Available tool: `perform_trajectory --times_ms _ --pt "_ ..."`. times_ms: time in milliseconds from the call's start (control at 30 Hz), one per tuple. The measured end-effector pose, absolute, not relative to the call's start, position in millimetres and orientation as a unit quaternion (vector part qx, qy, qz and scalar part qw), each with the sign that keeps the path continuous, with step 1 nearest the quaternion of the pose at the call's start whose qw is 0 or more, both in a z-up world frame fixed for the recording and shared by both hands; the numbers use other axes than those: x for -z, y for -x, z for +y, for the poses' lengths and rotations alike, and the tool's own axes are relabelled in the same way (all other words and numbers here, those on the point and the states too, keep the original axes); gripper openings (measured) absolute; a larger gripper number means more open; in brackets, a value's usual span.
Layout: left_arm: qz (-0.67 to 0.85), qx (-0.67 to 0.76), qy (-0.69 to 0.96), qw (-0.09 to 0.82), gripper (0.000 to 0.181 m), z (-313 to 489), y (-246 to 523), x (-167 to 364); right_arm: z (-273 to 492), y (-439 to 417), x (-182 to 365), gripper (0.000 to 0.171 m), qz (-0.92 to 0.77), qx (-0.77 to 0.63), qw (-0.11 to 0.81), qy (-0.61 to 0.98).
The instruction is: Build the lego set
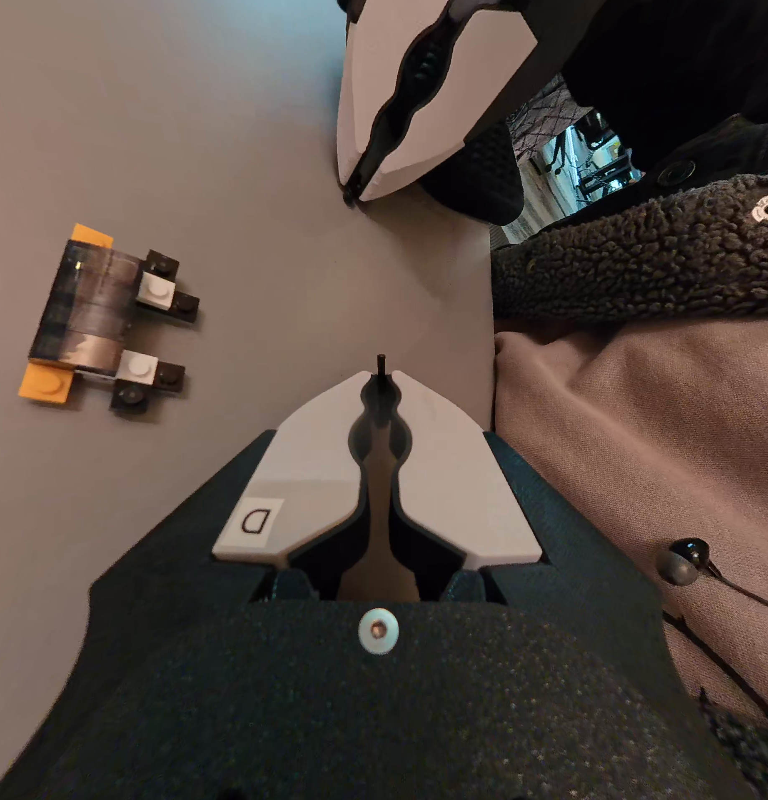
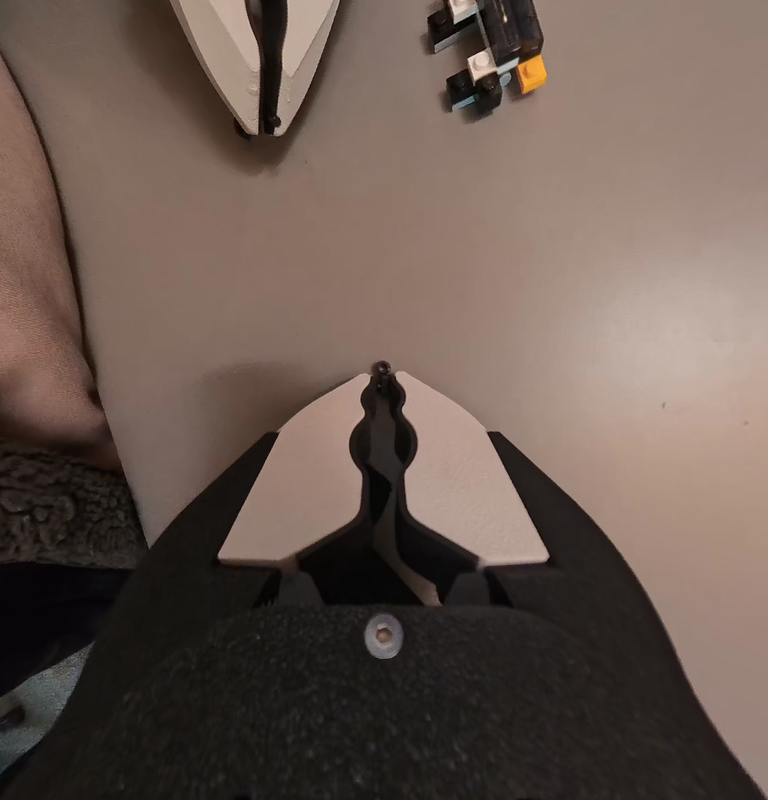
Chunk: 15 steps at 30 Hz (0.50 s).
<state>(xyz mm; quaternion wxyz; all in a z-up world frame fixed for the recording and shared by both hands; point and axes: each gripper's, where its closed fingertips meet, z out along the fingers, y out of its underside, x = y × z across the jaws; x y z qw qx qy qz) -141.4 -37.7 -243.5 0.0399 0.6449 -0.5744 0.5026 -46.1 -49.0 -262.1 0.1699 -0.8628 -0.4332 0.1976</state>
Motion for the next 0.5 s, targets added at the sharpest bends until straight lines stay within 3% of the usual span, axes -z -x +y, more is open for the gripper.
perform_trajectory --times_ms 233,367,500 --pt "-0.579 -0.5 -0.643 0.041 0.002 -39.4 142.4 243.6 -48.9 46.1 262.7 0.005 -0.452 -0.16 0.173 0.86" --pt "-0.577 -0.503 -0.642 0.036 0.002 -39.4 141.5 241.4 -45.7 49.5 259.8 0.005 -0.452 -0.151 0.222 0.851" --pt "-0.569 -0.519 -0.638 0.028 0.002 -38.7 138.9 234.8 -40.4 81.4 210.9 0.005 -0.337 -0.344 0.338 0.809"
